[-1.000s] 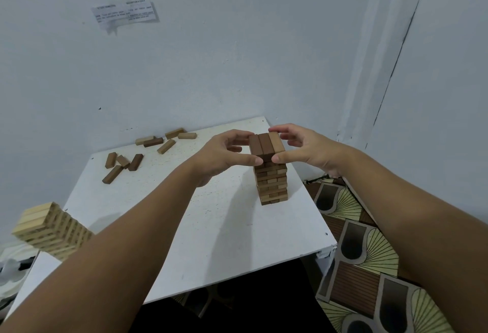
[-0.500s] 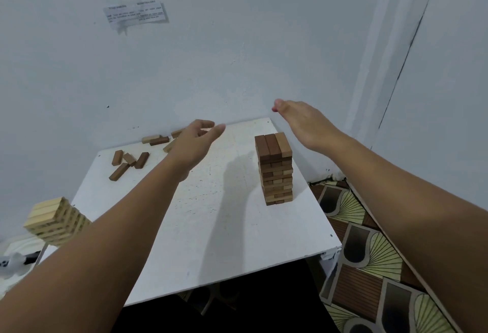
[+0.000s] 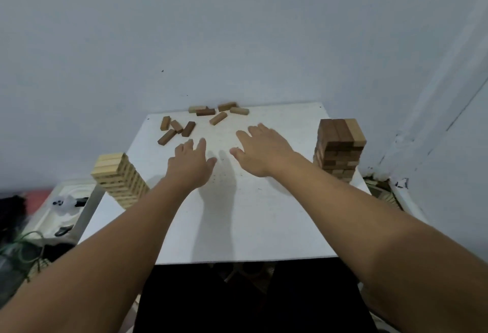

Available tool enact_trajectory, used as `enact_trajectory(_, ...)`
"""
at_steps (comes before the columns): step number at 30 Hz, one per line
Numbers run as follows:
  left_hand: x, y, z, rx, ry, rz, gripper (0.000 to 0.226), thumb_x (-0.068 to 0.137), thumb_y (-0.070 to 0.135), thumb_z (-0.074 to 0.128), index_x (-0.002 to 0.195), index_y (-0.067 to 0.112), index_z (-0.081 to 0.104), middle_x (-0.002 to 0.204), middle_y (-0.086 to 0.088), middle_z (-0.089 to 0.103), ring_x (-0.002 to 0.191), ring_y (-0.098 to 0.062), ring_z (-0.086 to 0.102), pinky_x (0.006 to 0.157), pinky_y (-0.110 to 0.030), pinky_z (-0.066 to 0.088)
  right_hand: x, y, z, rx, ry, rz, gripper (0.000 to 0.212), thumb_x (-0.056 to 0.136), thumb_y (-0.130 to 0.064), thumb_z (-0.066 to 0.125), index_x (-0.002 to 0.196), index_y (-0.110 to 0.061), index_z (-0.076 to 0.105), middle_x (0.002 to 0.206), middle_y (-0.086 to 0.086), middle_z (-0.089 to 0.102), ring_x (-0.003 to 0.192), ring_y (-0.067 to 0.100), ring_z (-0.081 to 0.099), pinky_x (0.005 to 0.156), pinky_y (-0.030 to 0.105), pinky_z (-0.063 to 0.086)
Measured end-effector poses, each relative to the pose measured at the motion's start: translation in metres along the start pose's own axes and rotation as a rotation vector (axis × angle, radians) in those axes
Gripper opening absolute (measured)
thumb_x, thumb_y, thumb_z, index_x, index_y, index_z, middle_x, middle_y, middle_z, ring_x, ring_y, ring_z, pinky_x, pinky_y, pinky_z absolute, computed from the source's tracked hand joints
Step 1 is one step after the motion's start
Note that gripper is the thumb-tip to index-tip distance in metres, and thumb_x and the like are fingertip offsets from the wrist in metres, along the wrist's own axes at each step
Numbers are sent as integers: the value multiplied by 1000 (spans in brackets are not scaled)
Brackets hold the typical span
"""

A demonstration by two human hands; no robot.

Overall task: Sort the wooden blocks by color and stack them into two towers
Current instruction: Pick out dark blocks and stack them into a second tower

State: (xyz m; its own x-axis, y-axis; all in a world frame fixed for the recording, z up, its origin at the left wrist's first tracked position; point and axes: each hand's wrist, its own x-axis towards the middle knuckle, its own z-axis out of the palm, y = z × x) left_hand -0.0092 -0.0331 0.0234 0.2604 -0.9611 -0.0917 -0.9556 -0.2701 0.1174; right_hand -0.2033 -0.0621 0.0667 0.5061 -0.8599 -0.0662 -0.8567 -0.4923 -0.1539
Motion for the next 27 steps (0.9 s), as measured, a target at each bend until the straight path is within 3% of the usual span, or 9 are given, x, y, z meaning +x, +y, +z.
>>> enact_trajectory(7, 28, -28, 24, -33, 18, 3, 59, 109, 45, 38, 162, 20, 25, 167, -15, 25, 151, -38, 22, 117, -53, 31, 44, 0, 57, 43, -90, 34, 59, 107, -51, 33, 156, -17, 31, 160, 13, 35, 146, 33, 32, 118, 49, 30)
enact_trajectory(13, 89, -22, 38, -96, 152, -49, 59, 109, 40, 42, 162, 20, 25, 162, -22, 25, 146, -41, 24, 115, -51, 33, 105, 5, 76, 99, 60, 68, 51, 107, -43, 41, 154, -23, 37, 158, 10, 35, 141, 32, 36, 112, 45, 37)
enact_trajectory(18, 134, -18, 45, -142, 158, -159, 62, 109, 39, 43, 163, 19, 20, 165, -28, 8, 143, -45, 25, 116, -51, 32, 164, 9, 87, 148, 152, 158, 52, 106, -35, 47, 156, -29, 34, 159, 10, 30, 142, 32, 32, 113, 43, 33)
enact_trajectory(23, 162, -19, 61, -199, 249, -138, 58, 108, 38, 43, 161, 21, 28, 153, -20, 32, 133, -39, 35, 109, -45, 36, 205, 23, 92, 204, 214, 282, 60, 103, -28, 52, 158, -33, 29, 158, 15, 28, 144, 35, 28, 118, 46, 28)
enact_trajectory(27, 180, -16, 66, -288, 314, -67, 54, 105, 40, 45, 157, 34, 36, 142, -10, 42, 128, -33, 39, 105, -47, 36, 227, 31, 94, 247, 216, 297, 59, 104, -29, 49, 158, -35, 26, 168, 13, 16, 153, 33, 16, 123, 48, 18)
